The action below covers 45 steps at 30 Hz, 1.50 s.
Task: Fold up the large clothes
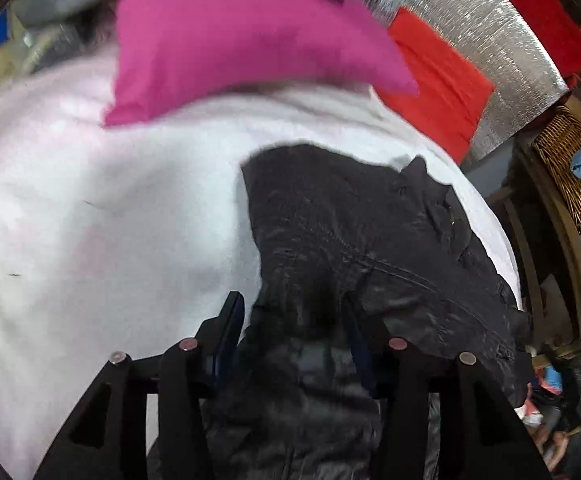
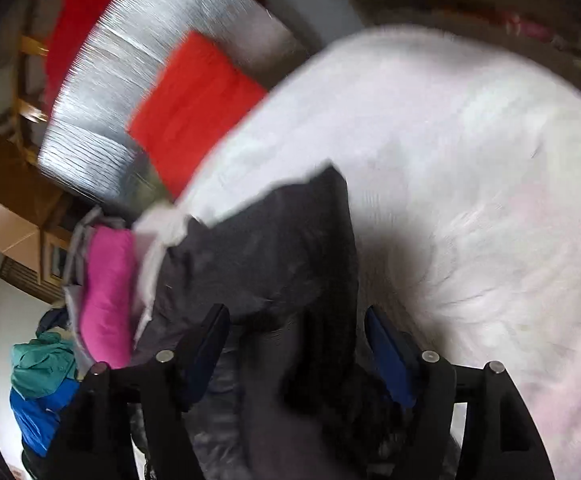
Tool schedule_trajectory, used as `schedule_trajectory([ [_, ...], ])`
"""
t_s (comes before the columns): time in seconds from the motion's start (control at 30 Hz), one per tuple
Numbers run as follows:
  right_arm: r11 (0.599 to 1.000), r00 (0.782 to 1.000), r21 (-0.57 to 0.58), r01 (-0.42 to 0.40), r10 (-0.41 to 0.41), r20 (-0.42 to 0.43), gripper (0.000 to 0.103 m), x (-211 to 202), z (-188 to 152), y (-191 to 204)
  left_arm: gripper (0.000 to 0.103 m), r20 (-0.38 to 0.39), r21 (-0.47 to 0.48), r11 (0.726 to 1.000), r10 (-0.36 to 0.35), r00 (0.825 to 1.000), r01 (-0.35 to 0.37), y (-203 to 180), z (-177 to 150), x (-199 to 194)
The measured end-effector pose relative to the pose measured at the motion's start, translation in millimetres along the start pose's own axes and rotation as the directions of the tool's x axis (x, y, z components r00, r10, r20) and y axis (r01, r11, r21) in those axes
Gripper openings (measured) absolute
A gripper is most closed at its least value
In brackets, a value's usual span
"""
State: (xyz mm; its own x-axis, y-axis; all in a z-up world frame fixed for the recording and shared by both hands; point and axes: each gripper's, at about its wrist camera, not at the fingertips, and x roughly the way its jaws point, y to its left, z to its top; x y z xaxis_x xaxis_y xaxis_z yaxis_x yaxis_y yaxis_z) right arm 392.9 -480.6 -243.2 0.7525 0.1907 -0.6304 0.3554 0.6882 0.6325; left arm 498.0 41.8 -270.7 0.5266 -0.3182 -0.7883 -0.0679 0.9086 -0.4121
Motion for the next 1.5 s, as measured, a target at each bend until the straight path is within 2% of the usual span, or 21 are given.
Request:
schedule_trajectory([
  [0.07, 1.0, 1.0, -0.017, 0.002, -0.002, 0.008, 0.074, -16, -10, 6, 0.059, 0.051, 0.027, 0.999, 0.02, 0.999, -0.022, -7, -8, -19],
  [0.17, 0.998, 0.997, 0.008, -0.07, 0.07, -0.019, 0.074, -36, -39, 10, 0.065, 0.125, 0.124, 0.991, 0.038, 0.991, -0.053, -27, -31, -46],
  [0.27, 0.986, 0.986, 0.067, -0.151, 0.155, -0.056, 0.074, -44, -59, 14, 0.073, 0.18, 0.249, 0.96, 0.082, 0.98, -0.126, -53, -66, -59],
  [0.37, 0.982, 0.98, 0.081, -0.17, 0.177, -0.088, 0.074, -35, -88, 30, 0.077, 0.197, 0.317, 0.933, 0.112, 0.974, -0.172, -71, -90, -58],
  [0.47, 0.982, 0.974, 0.099, -0.164, 0.177, -0.144, 0.074, -24, -107, 33, 0.078, 0.178, 0.374, 0.907, 0.133, 0.975, -0.192, -80, -109, -54],
  [0.6, 0.98, 0.967, 0.129, -0.154, 0.176, -0.182, 0.074, -9, -124, 31, 0.078, 0.166, 0.399, 0.899, 0.123, 0.979, -0.18, -87, -123, -50],
  [0.77, 0.978, 0.975, 0.145, -0.151, 0.172, -0.143, 0.074, 1, -118, 26, 0.078, 0.21, 0.416, 0.887, 0.123, 0.97, -0.203, -93, -124, -51],
  [0.97, 0.946, 0.965, 0.272, -0.178, 0.221, -0.138, 0.074, 25, -113, 13, 0.078, 0.212, 0.426, 0.876, 0.147, 0.966, -0.227, -92, -120, -42],
  [1.07, 0.94, 0.968, 0.29, -0.179, 0.221, -0.118, 0.074, 32, -111, 13, 0.078, 0.207, 0.432, 0.871, 0.155, 0.966, -0.232, -91, -117, -36],
  [1.27, 0.94, 0.974, 0.287, -0.183, 0.212, -0.074, 0.074, 36, -105, 14, 0.078, 0.187, 0.436, 0.868, 0.171, 0.967, -0.238, -92, -116, -26],
  [1.37, 0.939, 0.974, 0.288, -0.187, 0.215, -0.07, 0.073, 40, -101, 17, 0.078, 0.137, 0.433, 0.877, 0.167, 0.976, -0.21, -91, -116, -19],
  [1.43, 0.936, 0.972, 0.293, -0.194, 0.224, -0.074, 0.073, 39, -99, 16, 0.078, 0.065, 0.41, 0.9, 0.136, 0.989, -0.15, -87, -115, -14],
  [1.5, 0.931, 0.967, 0.303, -0.203, 0.239, -0.085, 0.073, 37, -99, 15, 0.078, -0.036, 0.335, 0.941, 0.066, 0.997, -0.051, -77, -112, -9],
])
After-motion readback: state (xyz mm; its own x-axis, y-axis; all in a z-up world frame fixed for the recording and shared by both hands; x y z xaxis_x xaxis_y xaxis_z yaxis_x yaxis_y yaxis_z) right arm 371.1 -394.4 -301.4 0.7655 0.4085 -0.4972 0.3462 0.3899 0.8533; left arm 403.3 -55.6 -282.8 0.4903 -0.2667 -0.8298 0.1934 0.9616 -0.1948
